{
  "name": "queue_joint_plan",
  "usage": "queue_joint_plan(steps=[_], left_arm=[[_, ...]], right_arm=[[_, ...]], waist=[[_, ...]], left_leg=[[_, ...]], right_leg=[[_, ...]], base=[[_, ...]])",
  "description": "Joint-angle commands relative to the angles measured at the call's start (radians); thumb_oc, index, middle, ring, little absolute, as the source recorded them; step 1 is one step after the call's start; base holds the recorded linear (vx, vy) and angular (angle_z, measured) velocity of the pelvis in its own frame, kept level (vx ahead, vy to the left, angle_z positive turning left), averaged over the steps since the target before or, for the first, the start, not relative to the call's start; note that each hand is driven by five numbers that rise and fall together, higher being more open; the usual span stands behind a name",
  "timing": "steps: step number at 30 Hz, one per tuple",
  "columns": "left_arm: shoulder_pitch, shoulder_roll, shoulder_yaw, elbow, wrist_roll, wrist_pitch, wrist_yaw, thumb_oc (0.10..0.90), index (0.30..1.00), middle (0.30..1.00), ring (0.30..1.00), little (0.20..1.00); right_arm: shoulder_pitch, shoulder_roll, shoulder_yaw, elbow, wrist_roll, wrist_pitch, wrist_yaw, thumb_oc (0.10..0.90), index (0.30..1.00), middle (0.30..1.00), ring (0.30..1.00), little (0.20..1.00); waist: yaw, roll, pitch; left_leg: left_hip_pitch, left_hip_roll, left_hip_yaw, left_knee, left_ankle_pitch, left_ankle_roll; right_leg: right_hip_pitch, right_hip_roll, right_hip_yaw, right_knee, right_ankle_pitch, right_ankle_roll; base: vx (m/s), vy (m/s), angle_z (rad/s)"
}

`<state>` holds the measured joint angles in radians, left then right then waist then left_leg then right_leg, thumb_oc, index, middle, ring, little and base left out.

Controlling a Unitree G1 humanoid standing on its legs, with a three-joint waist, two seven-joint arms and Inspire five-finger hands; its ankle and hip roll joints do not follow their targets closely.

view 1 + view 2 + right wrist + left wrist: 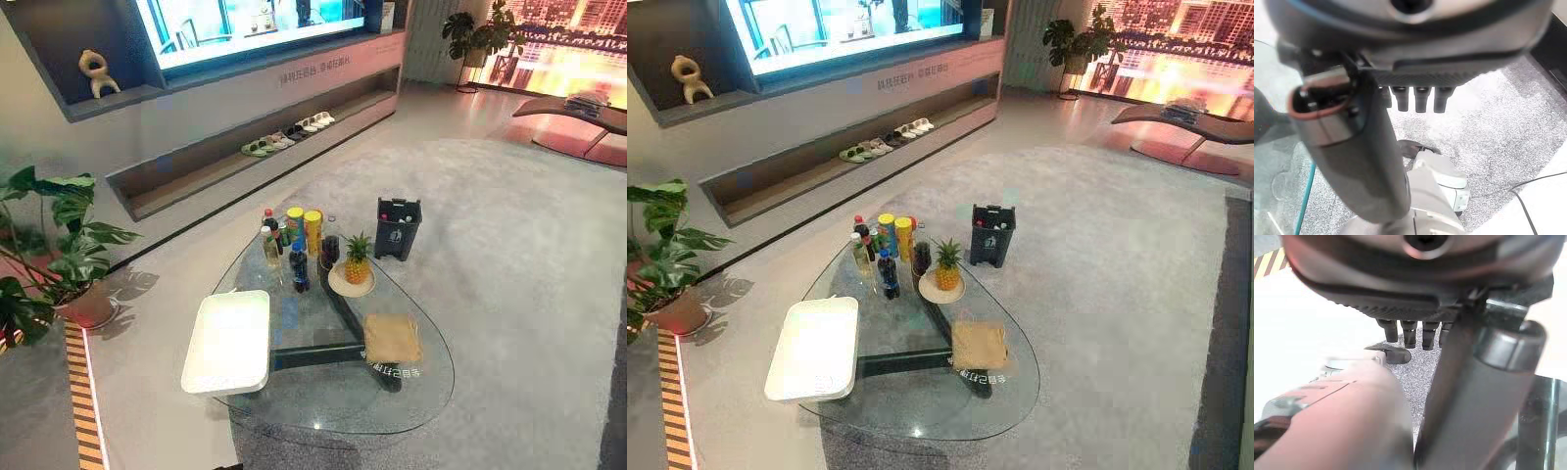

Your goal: Wipe the table with a cloth and put it in the basket.

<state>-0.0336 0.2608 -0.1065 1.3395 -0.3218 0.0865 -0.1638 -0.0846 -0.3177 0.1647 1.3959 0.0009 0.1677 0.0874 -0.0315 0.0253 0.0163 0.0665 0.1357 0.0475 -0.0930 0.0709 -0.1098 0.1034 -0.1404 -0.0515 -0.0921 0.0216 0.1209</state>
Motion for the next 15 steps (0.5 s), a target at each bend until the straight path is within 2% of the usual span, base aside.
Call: queue_joint_plan(steps=[1,15], left_arm=[[-0.093,0.006,-0.005,0.054,0.010,-0.013,-0.002,0.800,0.900,0.900,0.900,0.900],[-0.096,0.007,-0.007,0.049,0.008,-0.039,-0.004,0.800,0.900,0.900,0.900,0.900]], right_arm=[[-0.062,0.007,0.036,0.050,-0.019,0.005,0.015,0.800,0.900,0.900,0.900,0.900],[-0.065,0.004,0.035,0.050,-0.019,0.004,0.011,0.800,0.900,0.900,0.900,0.900]], waist=[[0.010,-0.012,0.054],[0.012,-0.013,0.057]], left_leg=[[0.031,-0.066,0.028,0.006,-0.083,0.037],[0.028,-0.067,0.025,0.006,-0.082,0.036]], right_leg=[[0.008,0.023,-0.072,0.005,-0.010,-0.007],[0.006,0.024,-0.076,0.005,-0.010,-0.008]], base=[[-0.17,0.039,-0.38],[0.00,0.000,0.00]])
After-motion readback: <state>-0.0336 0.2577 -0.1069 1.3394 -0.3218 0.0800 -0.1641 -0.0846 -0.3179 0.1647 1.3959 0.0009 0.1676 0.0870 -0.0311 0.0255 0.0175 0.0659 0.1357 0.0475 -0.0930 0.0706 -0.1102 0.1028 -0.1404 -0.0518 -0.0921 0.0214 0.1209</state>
